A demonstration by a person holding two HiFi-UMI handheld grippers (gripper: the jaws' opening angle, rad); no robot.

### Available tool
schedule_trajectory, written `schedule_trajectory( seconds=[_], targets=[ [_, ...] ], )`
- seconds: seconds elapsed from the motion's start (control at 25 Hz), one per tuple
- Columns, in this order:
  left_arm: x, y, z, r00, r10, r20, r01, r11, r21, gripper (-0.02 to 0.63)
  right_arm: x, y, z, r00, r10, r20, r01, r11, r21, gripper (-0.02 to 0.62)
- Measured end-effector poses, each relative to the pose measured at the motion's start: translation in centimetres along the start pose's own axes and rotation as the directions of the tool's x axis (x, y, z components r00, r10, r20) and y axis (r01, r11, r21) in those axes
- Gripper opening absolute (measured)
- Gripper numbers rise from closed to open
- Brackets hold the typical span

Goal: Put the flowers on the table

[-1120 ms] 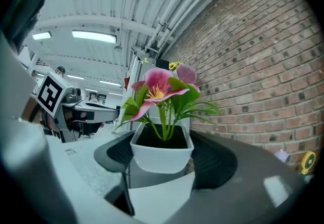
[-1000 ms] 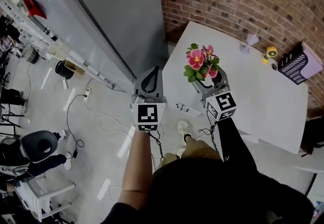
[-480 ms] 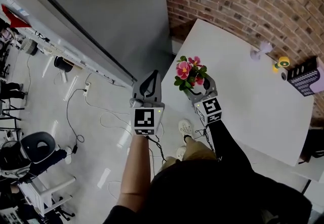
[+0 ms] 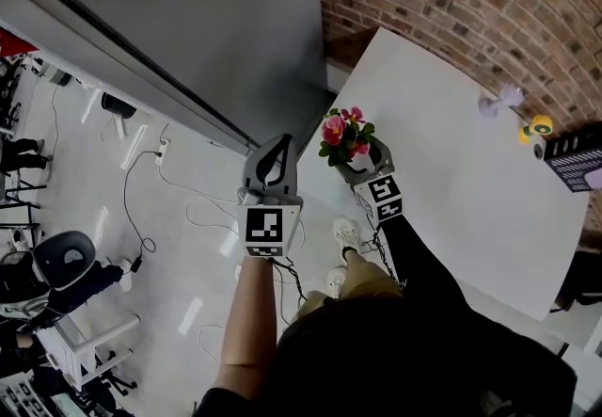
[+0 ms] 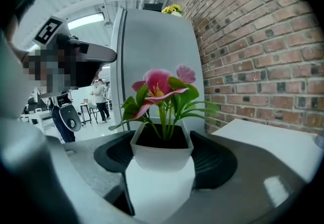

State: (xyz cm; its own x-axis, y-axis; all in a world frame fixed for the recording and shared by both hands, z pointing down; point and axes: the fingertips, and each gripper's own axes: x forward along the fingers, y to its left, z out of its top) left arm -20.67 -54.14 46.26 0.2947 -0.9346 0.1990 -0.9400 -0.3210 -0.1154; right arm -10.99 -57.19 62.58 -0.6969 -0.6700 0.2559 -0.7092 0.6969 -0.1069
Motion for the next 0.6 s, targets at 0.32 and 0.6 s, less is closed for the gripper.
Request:
schedule_trajectory(
  seconds=[0.32, 0.6],
  targets=[
    [-0.5, 1.0, -1.8, 0.998, 0.037, -0.053, -0.037, 0.999, 0.006, 0.008, 1.2, -0.7, -5.3, 0.993, 0.019, -0.119, -0.015, 0.999, 0.034, 0.339],
    [-1.0, 1.4, -2.8, 0.995, 0.06, -0.08, -0.059, 0.998, 0.005, 0.008, 1.4, -1.0, -6.6, 0.99, 0.021, -0.14, -0.013, 0.998, 0.058, 0.339]
  ],
)
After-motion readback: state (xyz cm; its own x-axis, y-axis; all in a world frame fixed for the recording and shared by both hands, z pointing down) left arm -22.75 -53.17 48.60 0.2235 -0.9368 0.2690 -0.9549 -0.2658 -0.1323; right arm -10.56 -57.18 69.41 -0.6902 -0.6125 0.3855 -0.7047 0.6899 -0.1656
